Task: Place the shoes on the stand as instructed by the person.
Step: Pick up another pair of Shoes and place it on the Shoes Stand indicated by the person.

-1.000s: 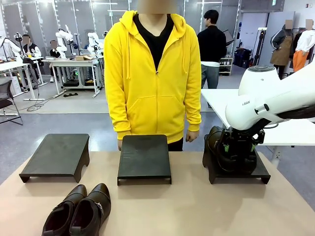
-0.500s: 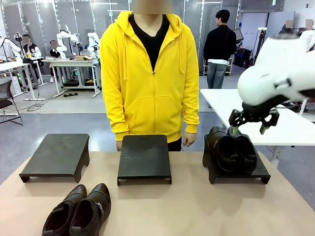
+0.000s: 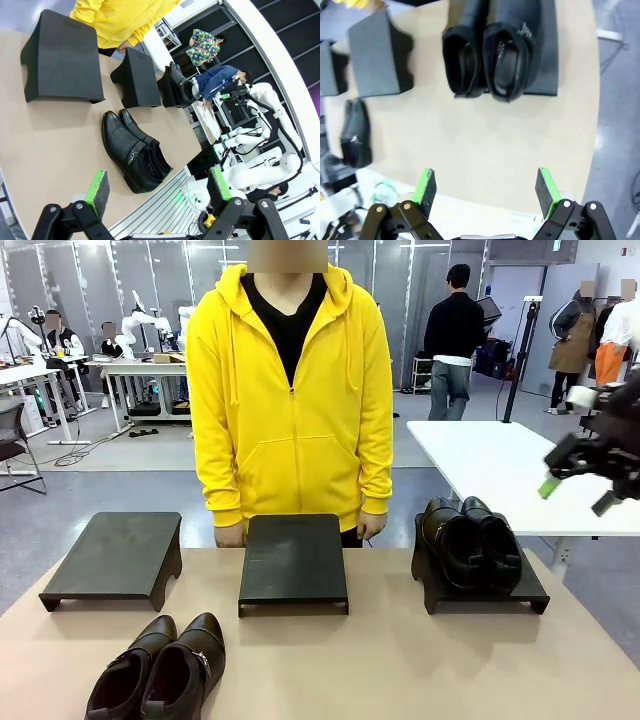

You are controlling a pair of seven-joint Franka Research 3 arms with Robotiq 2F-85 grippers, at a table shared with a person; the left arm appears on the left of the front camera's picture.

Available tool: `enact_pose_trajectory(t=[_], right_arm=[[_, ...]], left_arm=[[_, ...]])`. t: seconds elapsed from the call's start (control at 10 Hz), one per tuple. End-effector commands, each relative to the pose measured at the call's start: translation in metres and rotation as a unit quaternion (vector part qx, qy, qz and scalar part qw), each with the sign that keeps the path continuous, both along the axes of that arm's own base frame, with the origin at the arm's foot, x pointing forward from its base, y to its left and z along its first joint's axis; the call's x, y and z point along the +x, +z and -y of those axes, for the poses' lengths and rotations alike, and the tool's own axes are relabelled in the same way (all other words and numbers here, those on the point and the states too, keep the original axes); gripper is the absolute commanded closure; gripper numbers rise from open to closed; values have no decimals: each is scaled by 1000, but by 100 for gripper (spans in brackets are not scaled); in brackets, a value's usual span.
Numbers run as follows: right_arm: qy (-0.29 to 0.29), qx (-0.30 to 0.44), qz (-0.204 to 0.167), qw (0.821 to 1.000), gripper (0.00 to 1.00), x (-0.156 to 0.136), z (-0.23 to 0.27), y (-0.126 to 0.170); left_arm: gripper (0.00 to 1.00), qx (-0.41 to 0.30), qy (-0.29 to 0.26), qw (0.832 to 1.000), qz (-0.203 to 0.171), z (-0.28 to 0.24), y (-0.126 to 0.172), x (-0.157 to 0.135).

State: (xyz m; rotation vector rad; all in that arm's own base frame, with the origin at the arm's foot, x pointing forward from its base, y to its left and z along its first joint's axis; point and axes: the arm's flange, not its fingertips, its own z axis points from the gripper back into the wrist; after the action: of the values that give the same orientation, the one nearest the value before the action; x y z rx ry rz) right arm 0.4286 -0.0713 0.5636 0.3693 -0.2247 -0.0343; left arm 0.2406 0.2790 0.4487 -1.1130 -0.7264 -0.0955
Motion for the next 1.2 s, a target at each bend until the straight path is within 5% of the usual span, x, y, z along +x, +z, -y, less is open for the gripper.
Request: enact_pose_trajectory(t=[0.0,0.6,1.1], right_arm=[[24,103,-17,994,0,-26,52,-12],[26,314,-30,949,0,-133,148,-102],[15,461,-14,887,0,-171,184,-167]], left_arm=[[0,-1,0,1000,3,-1,1,0],[0,-1,0,1000,3,-1,1,0],[0,-1,0,1000,3,-1,1,0]])
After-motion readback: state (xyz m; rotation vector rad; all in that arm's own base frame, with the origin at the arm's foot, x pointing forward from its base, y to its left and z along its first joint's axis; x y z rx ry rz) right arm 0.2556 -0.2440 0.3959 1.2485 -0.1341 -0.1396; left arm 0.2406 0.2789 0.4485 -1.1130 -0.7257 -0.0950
